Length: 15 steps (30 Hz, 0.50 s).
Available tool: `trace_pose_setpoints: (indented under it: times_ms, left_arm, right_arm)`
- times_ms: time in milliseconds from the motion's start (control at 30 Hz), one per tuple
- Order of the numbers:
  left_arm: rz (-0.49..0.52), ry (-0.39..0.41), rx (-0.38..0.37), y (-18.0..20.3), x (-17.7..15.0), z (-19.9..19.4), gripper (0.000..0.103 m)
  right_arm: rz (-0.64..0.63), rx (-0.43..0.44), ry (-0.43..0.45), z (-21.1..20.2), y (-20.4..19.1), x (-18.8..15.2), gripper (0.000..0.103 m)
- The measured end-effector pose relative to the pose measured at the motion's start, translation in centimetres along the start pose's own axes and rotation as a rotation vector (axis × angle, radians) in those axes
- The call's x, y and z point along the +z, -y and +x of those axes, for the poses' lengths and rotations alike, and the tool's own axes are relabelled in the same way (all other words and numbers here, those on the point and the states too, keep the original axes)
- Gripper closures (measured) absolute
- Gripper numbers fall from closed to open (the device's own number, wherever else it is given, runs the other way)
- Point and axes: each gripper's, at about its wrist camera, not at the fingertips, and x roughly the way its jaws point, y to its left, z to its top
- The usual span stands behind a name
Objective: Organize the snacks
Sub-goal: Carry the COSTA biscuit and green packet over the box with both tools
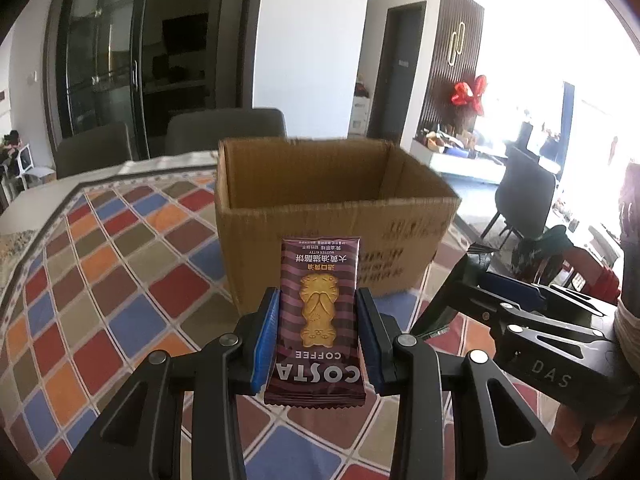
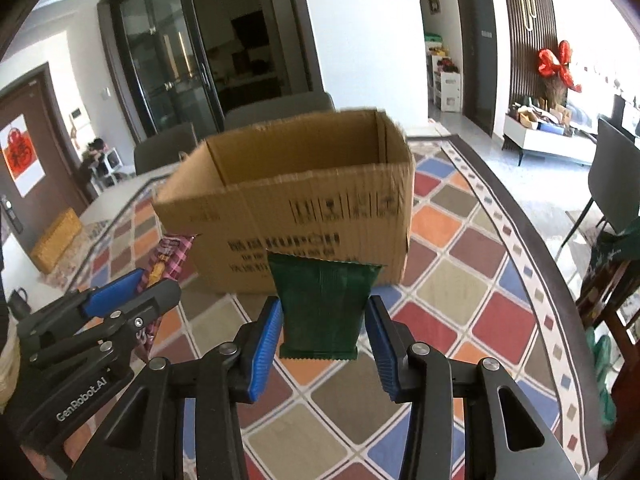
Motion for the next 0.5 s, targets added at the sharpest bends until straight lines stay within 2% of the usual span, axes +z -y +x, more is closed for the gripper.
trace_pose_setpoints:
  times_ms: [500]
  left_arm:
    - [-0.017, 0.051, -0.001, -0.5, 5.9, -0.6, 0.066]
  right_arm:
    - [-0.043, 0.029, 0.153, -3.0, -1.2, 6.1, 0.059]
